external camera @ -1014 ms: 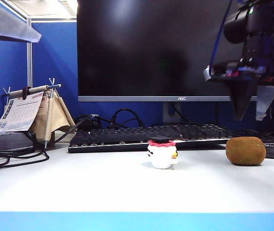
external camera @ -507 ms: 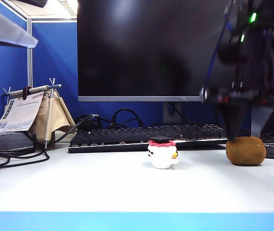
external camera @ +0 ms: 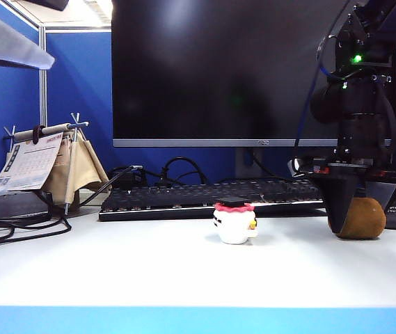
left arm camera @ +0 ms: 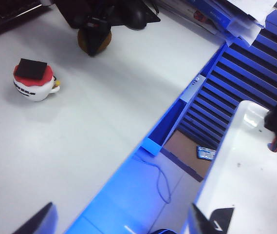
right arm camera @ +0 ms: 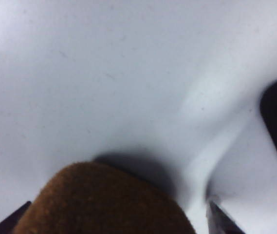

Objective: Place the kiwi on top of the doll with a flat head.

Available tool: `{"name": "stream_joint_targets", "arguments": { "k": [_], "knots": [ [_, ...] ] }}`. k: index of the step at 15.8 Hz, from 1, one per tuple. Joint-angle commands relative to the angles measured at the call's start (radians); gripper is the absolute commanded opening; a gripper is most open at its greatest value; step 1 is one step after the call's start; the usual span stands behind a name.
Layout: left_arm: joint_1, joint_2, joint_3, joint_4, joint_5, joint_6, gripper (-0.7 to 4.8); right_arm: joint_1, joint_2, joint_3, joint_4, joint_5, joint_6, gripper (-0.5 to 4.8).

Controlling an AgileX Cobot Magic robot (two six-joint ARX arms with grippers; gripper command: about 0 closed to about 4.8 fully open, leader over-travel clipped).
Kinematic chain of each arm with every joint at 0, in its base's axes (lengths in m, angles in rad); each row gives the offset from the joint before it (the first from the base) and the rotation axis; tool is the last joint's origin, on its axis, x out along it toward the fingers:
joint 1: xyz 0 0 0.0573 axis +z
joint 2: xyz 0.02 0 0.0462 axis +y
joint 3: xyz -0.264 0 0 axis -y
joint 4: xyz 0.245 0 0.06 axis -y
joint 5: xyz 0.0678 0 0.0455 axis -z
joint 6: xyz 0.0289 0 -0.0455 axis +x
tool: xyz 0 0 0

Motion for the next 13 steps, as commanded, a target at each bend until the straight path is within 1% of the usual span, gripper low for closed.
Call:
{"name": "stream_joint_targets", "arguments": {
  "k": [1,3,6,8,9,11,13],
  "knots": [
    [0.0,-0.002,0.003,0.015,-0.04,0.004,3.5,0.002,-0.007,0.003,-0.021,-0.002,0.029,4.79],
    [0.0,-0.001,0.003,0.021,-0.04,0.008,3.5,0.002,-0.007,0.003,-0.027,-0.014,0.06,4.79],
    [0.0,-0.002,0.003,0.029,-0.04,0.008,3.5,0.002,-0.009,0.004,-0.034,-0.02,0.067,4.09],
    [0.0,-0.002,0.003,0.028,-0.039,0.006,3.5,0.002,-0.012,0.004,-0.035,-0.029,0.068,3.1],
    [0.0,-0.002,0.003,0.027,-0.039,0.003,3.5,0.002,-0.013,0.004,-0.043,-0.064,0.071,2.52],
    [0.0,-0.002,0.003,0.024,-0.039,0.003,3.5,0.003,-0.013,0.004,-0.052,-0.091,0.084,2.52],
    [0.0,-0.002,0.003,0.021,-0.04,-0.013,3.5,0.004,-0.024,0.005,-0.061,-0.179,0.09,2.52]
  ]
}}
